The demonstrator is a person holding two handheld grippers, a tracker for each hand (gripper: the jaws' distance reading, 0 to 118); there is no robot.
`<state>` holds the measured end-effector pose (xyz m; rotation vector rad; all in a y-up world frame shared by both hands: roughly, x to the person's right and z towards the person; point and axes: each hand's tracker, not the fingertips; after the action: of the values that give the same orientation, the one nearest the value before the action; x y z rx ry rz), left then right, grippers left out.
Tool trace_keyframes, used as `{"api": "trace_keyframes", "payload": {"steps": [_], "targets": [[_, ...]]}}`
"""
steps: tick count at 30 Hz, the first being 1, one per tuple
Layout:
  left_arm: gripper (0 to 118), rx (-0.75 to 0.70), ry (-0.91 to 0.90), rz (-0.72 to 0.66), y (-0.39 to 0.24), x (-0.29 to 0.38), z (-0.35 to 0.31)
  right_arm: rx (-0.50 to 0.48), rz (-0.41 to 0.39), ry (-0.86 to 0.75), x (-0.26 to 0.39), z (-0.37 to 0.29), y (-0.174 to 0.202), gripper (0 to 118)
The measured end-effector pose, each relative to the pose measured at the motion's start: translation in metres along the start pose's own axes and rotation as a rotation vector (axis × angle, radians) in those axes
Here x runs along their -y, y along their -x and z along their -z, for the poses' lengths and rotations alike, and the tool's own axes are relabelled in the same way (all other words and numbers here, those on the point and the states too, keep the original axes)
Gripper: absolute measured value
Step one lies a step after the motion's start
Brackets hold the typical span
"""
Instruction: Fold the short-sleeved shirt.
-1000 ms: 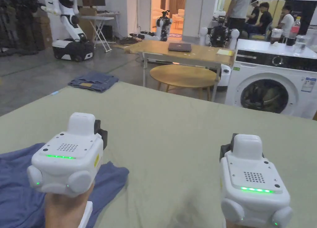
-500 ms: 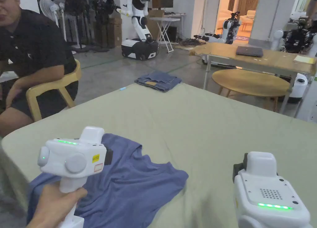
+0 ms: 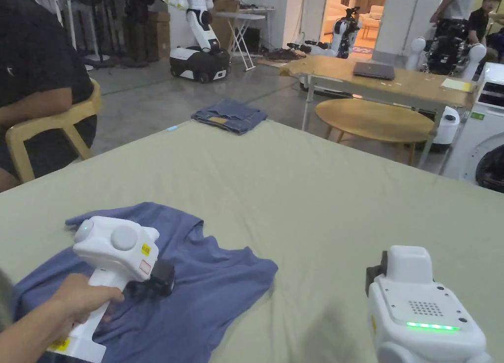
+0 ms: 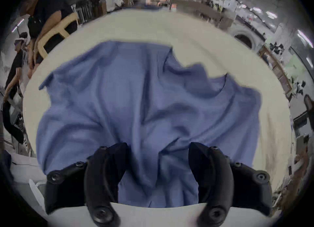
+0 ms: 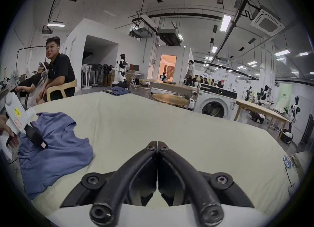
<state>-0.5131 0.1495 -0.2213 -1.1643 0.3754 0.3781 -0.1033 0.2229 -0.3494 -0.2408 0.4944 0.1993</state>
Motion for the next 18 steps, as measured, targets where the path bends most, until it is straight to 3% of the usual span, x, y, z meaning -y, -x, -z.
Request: {"api": "trace_keyframes", "payload": {"steps": [2,5,8,9,10,18], "targets": [[79,-0.028,-0.107,0.085,-0.009,0.009,-0.002,0.004,0.008,0.013,0.003,0.0,-0.005,0],[75,-0.066,-0.107,0.066,-0.021,0.013,-0.01,0.019,0.011,0.019,0.006,-0.001,-0.011,0],[36,-0.065,-0.169,0.136,-0.033,0.02,-0.015,0.029,0.021,0.024,0.006,-0.002,-0.016,0],[12,-0.082,-0.162,0.158,-0.038,0.022,-0.014,0.029,0.026,0.025,0.006,-0.002,-0.019,0],[0,-0.101,-0.16,0.19,-0.041,0.023,-0.013,0.031,0.03,0.026,0.006,-0.003,-0.02,0],[0,-0.034,-0.331,0.102,-0.032,0.024,-0.049,0.068,0.05,0.012,0.004,-0.017,-0.042,0]]}}
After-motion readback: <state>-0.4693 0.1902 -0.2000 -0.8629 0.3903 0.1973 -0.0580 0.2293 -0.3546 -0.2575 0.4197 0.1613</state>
